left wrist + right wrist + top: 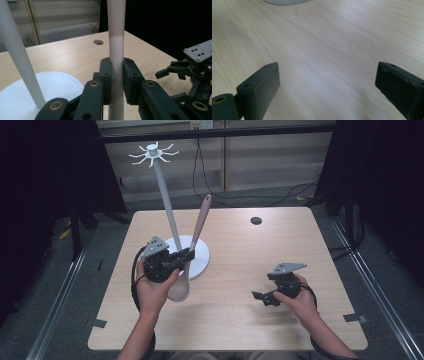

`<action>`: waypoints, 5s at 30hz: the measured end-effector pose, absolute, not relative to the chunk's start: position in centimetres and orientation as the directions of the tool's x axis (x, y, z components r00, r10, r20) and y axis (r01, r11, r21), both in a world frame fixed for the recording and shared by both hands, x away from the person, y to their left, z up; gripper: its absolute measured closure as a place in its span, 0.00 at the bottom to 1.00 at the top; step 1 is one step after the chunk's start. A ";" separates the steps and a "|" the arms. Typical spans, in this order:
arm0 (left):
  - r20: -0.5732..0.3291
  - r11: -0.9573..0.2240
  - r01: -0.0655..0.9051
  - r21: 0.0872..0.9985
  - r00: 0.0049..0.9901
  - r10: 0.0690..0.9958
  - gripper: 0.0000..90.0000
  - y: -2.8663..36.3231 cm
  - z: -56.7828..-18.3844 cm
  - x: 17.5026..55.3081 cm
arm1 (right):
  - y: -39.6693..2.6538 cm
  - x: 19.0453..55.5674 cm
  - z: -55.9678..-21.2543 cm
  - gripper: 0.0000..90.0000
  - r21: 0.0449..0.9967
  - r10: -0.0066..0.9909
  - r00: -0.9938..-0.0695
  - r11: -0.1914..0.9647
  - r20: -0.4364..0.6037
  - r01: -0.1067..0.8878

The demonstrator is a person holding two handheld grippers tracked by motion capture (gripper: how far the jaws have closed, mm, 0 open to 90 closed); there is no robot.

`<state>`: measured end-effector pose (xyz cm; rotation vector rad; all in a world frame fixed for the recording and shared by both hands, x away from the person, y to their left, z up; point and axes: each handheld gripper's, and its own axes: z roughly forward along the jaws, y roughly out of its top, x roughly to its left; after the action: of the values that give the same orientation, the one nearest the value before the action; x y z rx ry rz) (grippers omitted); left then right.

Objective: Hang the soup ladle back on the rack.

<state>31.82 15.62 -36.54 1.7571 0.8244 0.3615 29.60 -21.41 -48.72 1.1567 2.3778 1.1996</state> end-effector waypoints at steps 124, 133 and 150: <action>-0.099 -0.005 0.194 0.981 0.522 0.847 0.88 20.0 -31.9 32.1 | -20.1 30.0 -49.2 0.06 0.747 0.714 -0.687 0.382 0.136 0.545; -0.112 0.001 0.213 0.977 0.512 0.851 0.88 19.6 -32.2 32.9 | -20.3 29.8 -49.1 0.06 0.747 0.717 -0.683 0.378 0.137 0.547; -0.108 -0.005 0.208 0.978 0.530 0.841 0.86 19.6 -32.6 33.7 | -20.5 29.6 -49.1 0.06 0.747 0.718 -0.681 0.375 0.141 0.549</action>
<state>33.68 19.60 -32.55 1.5298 0.9367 0.6370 29.61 -20.49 -49.13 1.1359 2.4249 1.1952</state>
